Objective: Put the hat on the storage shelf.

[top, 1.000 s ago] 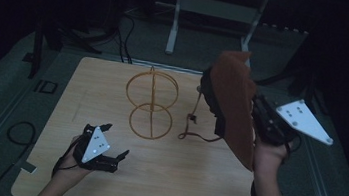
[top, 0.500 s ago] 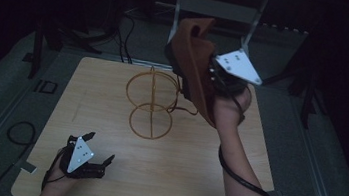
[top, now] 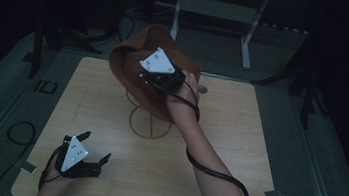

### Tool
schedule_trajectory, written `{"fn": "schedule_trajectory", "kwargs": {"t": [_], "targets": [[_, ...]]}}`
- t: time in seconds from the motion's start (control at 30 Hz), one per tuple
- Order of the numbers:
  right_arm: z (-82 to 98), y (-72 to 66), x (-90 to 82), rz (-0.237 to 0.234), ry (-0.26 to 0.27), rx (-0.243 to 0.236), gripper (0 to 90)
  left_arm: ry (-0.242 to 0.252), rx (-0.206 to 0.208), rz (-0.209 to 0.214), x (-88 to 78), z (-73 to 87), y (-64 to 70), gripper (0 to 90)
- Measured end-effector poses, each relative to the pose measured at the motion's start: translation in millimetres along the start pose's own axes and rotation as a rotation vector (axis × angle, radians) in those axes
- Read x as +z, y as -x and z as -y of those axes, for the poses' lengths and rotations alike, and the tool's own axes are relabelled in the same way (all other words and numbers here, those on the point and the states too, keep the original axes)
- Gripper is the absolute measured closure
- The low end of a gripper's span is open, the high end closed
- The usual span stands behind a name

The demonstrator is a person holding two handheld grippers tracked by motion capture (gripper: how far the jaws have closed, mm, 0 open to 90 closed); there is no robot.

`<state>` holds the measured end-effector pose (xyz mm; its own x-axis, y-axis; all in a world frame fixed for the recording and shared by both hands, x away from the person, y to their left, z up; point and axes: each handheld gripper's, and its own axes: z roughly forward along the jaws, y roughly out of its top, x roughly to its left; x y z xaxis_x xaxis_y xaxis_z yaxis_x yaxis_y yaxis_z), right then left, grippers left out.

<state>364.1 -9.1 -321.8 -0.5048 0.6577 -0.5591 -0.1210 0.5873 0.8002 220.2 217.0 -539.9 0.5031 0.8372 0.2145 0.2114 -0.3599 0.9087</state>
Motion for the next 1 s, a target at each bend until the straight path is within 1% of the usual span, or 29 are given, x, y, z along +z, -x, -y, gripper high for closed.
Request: {"fn": "schedule_trajectory", "kwargs": {"t": [0.07, 0.1, 0.13, 0.17, 0.27, 0.3, 0.33, 0.37, 0.43, 0.5, 0.57, 0.63, 0.67, 0.73, 0.77, 0.83, 0.87, 0.9, 0.93, 0.97, 1.0], "targets": [[4.1, -9.6, 2.1, -0.054, -0.007, -0.014, 90.0, 0.004, -0.005, 0.005, -0.4, 0.3, -0.8, 7.8], [4.1, -9.6, 2.1, -0.054, -0.007, -0.014, 90.0, 0.004, -0.005, 0.005, -0.4, 0.3, -0.8, 7.8], [6.7, -12.8, 3.0, -0.092, -0.006, -0.019, 90.0, 0.003, -0.010, 0.002, -0.2, 0.6, -1.4, 7.8], [12.8, -17.6, 4.9, -0.145, -0.014, -0.001, 90.0, 0.004, -0.012, 0.005, 0.0, 0.9, -1.5, 7.8], [23.0, -18.0, 9.5, -0.236, -0.025, 0.065, 90.0, 0.004, -0.018, 0.006, 1.0, 1.6, -0.9, 7.8], [23.0, -18.0, 9.5, -0.236, -0.025, 0.065, 90.0, 0.004, -0.018, 0.006, 1.0, 1.6, -0.9, 7.8], [28.4, -17.6, 12.0, -0.275, -0.030, 0.094, 90.0, 0.002, -0.019, 0.007, 1.5, 1.9, -0.9, 7.8], [35.2, -18.6, 16.3, -0.307, -0.040, 0.108, 89.9, 0.001, -0.018, 0.008, 1.7, 1.9, -0.9, 7.8], [41.7, -18.4, 20.9, -0.348, -0.048, 0.140, 89.3, 0.002, -0.021, 0.007, 2.1, 2.0, -0.8, 7.8], [46.3, -18.4, 24.2, -0.356, -0.057, 0.156, 88.1, 0.008, -0.022, 0.007, 1.8, 2.1, -1.0, 7.8], [47.9, -16.8, 23.1, -0.368, -0.048, 0.177, 80.2, 0.008, -0.024, 0.003, 1.2, 2.7, -1.3, 7.8], [46.8, -13.6, 20.7, -0.394, -0.048, 0.208, 69.1, 0.010, -0.033, 0.011, 1.2, 3.6, -2.3, 7.8], [45.3, -11.5, 18.2, -0.399, -0.050, 0.214, 63.9, 0.010, -0.035, 0.011, 1.3, 3.8, -2.4, 7.8], [43.2, -9.5, 14.7, -0.403, -0.057, 0.221, 58.4, 0.007, -0.035, 0.007, 1.7, 4.0, -2.7, 7.8], [42.2, -8.7, 13.2, -0.409, -0.066, 0.219, 56.0, 0.007, -0.034, 0.006, 1.6, 3.8, -2.8, 7.8], [40.9, -7.7, 10.2, -0.421, -0.069, 0.224, 50.8, 0.014, -0.038, 0.006, 1.3, 3.6, -2.8, 7.8], [40.4, -7.2, 9.2, -0.435, -0.076, 0.230, 48.2, 0.014, -0.038, 0.007, 1.1, 3.6, -2.9, 7.8], [40.4, -7.2, 9.2, -0.435, -0.076, 0.230, 48.2, 0.014, -0.038, 0.007, 1.1, 3.6, -2.9, 7.8], [39.8, -6.8, 8.4, -0.450, -0.092, 0.230, 46.8, 0.015, -0.043, 0.007, 0.8, 3.8, -3.5, 7.8], [40.1, -5.6, 5.0, -0.458, -0.096, 0.234, 44.2, 0.013, -0.047, 0.008, 0.7, 4.0, -3.5, 7.8], [41.2, -4.7, 3.2, -0.466, -0.091, 0.244, 43.7, 0.015, -0.045, 0.005, 0.5, 4.2, -3.5, 7.8]]}}
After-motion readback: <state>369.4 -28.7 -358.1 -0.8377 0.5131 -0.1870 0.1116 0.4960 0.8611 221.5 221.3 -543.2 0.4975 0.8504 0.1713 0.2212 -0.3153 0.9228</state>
